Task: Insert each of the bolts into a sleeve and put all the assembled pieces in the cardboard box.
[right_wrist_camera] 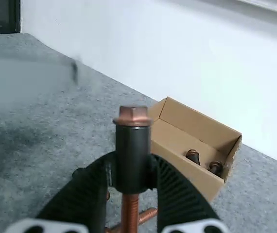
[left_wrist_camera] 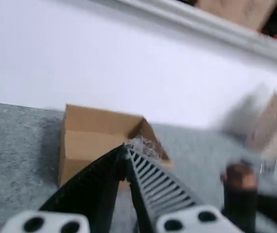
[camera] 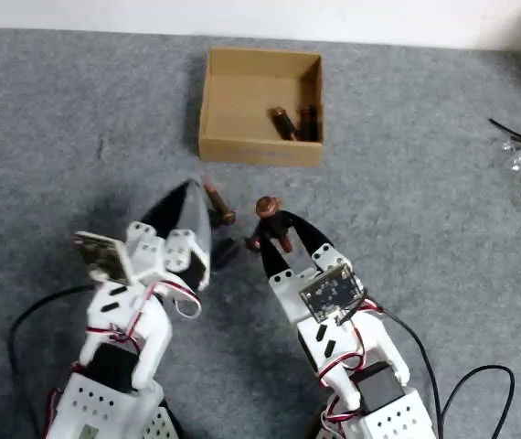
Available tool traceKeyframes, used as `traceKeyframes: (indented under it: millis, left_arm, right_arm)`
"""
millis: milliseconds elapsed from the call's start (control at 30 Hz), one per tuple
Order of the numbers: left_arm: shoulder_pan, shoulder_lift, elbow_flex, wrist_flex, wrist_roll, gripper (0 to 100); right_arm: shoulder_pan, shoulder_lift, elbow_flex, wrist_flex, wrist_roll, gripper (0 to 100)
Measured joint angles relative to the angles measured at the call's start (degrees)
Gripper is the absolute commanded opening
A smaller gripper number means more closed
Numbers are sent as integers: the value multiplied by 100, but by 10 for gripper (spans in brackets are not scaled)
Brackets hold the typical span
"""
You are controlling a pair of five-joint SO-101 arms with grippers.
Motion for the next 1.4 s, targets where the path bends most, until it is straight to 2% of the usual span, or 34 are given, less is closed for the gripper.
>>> traceKeyframes:
  millis: [100,267,433,833,1400]
  left_arm:
    - [273,9,290,9,-519,7]
    - [281,0,308,35,-1626,7]
    - [308,9,308,448,-2295,7]
    - [97,9,308,457,-2444,7]
    - [97,9,308,457,-2444,7]
  right_arm:
    - [114,0,0,0,0,5]
    - [404,0,0,0,0,5]
    - [607,0,0,-114,0,5]
    - [624,0,0,220,0,5]
    - [756,0,0,35,0,5]
